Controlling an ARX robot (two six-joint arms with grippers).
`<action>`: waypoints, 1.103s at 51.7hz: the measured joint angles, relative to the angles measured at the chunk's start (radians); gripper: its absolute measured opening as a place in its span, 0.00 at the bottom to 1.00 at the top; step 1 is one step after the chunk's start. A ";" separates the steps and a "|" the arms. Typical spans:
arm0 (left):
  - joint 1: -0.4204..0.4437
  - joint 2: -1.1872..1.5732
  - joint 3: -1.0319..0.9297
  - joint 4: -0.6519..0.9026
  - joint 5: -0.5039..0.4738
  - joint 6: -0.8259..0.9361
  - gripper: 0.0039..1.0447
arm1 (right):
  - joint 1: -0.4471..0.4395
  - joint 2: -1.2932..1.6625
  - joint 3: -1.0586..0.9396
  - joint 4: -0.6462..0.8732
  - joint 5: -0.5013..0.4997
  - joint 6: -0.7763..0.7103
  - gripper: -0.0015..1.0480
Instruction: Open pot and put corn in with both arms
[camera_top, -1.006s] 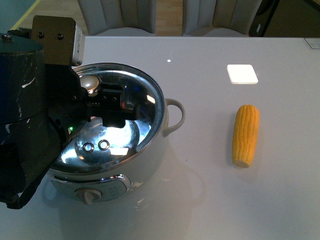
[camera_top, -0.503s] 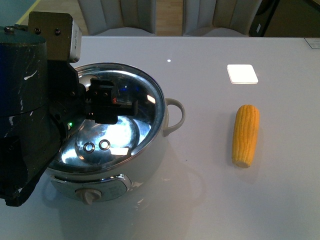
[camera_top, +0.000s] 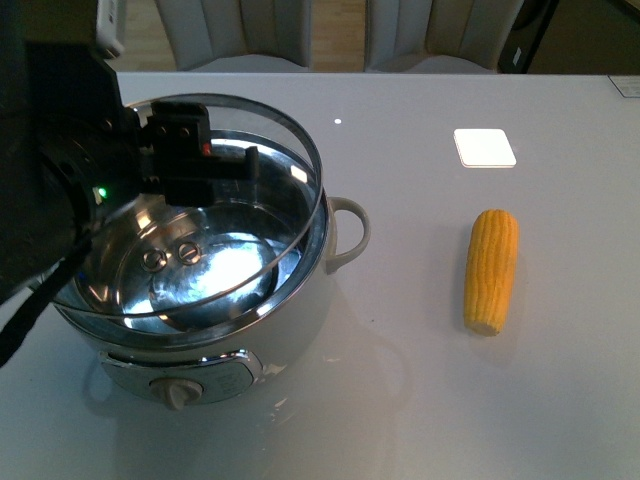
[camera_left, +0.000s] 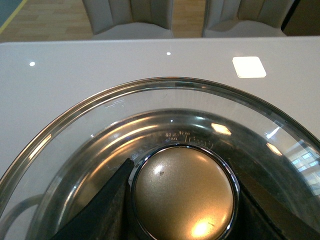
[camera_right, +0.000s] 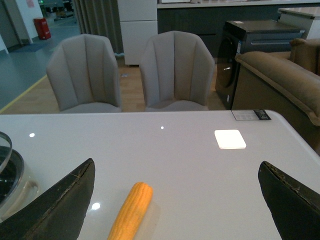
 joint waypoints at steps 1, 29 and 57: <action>0.002 -0.006 0.000 -0.003 0.000 0.000 0.43 | 0.000 0.000 0.000 0.000 0.000 0.000 0.92; 0.387 -0.170 -0.115 0.060 0.090 0.071 0.43 | 0.000 0.000 0.000 0.000 0.000 0.000 0.92; 0.731 0.131 -0.145 0.422 0.163 0.208 0.43 | 0.000 0.000 0.000 0.000 0.000 0.000 0.92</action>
